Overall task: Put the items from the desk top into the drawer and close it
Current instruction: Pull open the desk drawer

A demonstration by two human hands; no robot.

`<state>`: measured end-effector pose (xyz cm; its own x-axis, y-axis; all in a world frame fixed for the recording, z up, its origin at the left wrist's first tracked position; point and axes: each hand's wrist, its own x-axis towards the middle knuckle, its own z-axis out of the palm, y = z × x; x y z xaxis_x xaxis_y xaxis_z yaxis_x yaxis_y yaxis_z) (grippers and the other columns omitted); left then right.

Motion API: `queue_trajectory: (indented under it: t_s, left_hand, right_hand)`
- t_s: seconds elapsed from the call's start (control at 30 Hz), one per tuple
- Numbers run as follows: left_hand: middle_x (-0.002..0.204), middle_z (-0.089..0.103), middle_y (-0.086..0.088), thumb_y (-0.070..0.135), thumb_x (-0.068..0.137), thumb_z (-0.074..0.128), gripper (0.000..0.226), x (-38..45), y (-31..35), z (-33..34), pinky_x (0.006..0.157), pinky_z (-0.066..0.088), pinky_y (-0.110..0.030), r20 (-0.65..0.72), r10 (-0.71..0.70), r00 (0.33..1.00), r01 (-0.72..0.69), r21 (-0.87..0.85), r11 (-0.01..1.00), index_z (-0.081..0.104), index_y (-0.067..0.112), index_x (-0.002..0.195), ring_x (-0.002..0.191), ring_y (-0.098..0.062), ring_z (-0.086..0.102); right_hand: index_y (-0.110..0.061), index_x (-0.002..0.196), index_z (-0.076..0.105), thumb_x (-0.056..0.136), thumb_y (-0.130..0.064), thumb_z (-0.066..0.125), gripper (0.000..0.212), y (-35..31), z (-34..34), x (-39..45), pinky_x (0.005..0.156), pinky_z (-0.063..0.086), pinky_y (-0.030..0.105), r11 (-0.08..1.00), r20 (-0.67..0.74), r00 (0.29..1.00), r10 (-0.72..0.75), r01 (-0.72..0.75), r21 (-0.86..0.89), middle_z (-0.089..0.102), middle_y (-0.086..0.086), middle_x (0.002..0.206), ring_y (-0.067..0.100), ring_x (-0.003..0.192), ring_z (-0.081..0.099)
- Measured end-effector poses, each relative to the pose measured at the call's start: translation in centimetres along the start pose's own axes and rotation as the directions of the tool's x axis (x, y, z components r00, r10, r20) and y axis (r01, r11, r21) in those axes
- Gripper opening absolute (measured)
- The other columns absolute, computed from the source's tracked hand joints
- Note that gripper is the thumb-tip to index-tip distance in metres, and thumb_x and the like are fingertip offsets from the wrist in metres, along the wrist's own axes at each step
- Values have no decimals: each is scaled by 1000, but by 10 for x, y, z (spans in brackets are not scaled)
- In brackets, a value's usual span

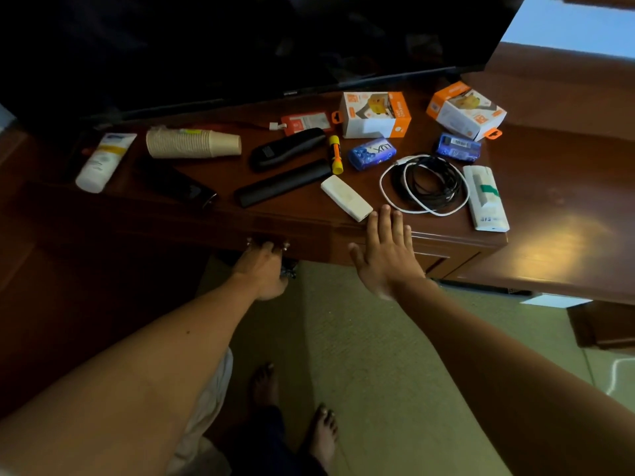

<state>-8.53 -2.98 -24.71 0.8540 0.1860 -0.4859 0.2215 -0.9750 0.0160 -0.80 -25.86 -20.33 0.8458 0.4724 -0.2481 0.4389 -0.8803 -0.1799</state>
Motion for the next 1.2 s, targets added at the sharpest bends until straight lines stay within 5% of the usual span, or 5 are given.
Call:
queue_trajectory:
  t_s: [0.2, 0.57, 0.73, 1.2]
  left_hand:
    - [144, 48, -15, 77, 91, 33, 87, 9, -13, 2, 101, 41, -40, 49, 34, 998, -30, -72, 997, 40, 11, 147, 129, -34, 49]
    - [153, 39, -19, 94, 68, 8, 124, -8, -9, 16, 112, 36, -45, 75, -2, 997, 8, -78, 997, 33, 6, 151, 137, -36, 40]
    - [157, 34, -18, 86, 83, 14, 108, -29, -6, 32, 117, 28, -46, 86, 9, 996, -3, -65, 998, 28, 6, 154, 143, -34, 33]
    - [163, 20, -16, 83, 86, 11, 103, -99, -3, 71, 120, 21, -46, 150, 3, 989, 11, -88, 996, 16, 10, 158, 150, -33, 20]
  right_hand:
    - [-7, 157, -9, 103, -54, 18, 77, -2, -5, 0, 121, -8, 48, 1000, 26, 1000, -6, 6, 4, -21, 17, 163, 34, 149, -22]
    - [-4, 156, -11, 104, -52, 21, 78, -5, -9, 0, 121, -7, 49, 998, 82, 996, 14, -10, -55, -23, 19, 162, 37, 148, -22]
    - [-5, 157, -10, 103, -54, 21, 79, -6, -13, 4, 121, -6, 49, 998, 119, 992, 29, -22, -59, -22, 19, 162, 37, 149, -20]
    - [-4, 157, -5, 104, -53, 20, 77, -6, -16, -3, 121, -3, 47, 998, 104, 995, 7, 0, -68, -16, 20, 163, 37, 150, -16]
